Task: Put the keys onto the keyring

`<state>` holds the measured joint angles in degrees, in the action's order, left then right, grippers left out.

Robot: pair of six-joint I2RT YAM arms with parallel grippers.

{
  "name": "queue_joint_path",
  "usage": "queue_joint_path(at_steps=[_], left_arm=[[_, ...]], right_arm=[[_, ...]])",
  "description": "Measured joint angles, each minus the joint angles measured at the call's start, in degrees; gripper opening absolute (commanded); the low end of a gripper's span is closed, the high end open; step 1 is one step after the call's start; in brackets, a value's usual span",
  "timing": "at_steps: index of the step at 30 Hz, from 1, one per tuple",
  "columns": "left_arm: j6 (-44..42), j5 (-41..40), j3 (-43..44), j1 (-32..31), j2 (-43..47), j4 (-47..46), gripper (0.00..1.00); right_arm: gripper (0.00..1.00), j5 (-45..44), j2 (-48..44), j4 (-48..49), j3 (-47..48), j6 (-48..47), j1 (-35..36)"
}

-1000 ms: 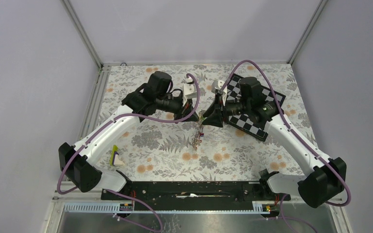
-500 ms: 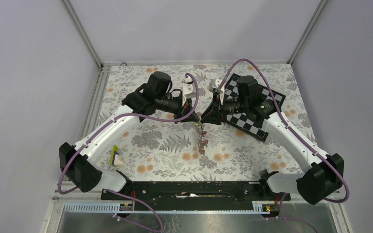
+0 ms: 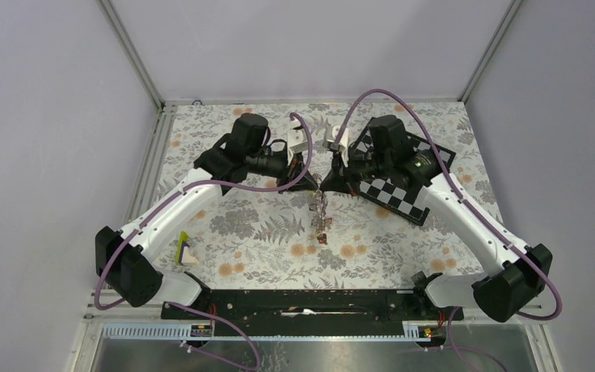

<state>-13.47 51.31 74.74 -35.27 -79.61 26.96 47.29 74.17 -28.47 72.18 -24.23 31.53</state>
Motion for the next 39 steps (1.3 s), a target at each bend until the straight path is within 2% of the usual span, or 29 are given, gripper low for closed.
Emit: queue_joint_path(at_steps=[2, 8, 18, 22, 29, 33, 36, 38, 39], left_arm=[[-0.02, 0.37, -0.68, 0.22, 0.02, -1.46, 0.23], [-0.63, 1.77, -2.56, 0.74, 0.0, -6.23, 0.32], [0.66, 6.25, -5.03, 1.18, 0.0, -13.4, 0.36], [1.29, 7.23, -5.79, 1.46, 0.0, -14.69, 0.31], [1.75, 8.07, -6.25, 1.49, -0.02, -14.99, 0.27], [1.95, 8.24, -6.25, 1.49, -0.04, -15.06, 0.19], [2.16, 8.48, -6.25, 1.51, -0.28, -15.1, 0.1], [2.34, 8.57, -6.25, 1.49, -0.57, -15.15, 0.0], [2.43, 8.96, -6.25, 1.49, -0.79, -15.17, 0.0]], right_arm=[[0.0, -3.61, 1.05, -3.45, 3.06, -1.27, 1.68], [0.0, -11.43, 5.11, -13.88, 12.04, -3.67, 4.72], [0.0, -13.38, 6.25, -18.45, 13.79, -4.5, 4.92], [0.0, -13.35, 6.45, -19.02, 13.79, -4.55, 4.92], [0.0, -13.2, 6.45, -19.06, 13.79, -4.5, 4.92], [0.0, -13.16, 6.45, -19.06, 13.79, -4.5, 4.92], [0.0, -13.03, 6.45, -18.97, 13.79, -4.48, 4.92], [0.0, -12.76, 6.45, -18.88, 13.79, -4.46, 4.92], [0.0, -12.81, 6.45, -18.88, 13.79, -4.48, 4.9]])
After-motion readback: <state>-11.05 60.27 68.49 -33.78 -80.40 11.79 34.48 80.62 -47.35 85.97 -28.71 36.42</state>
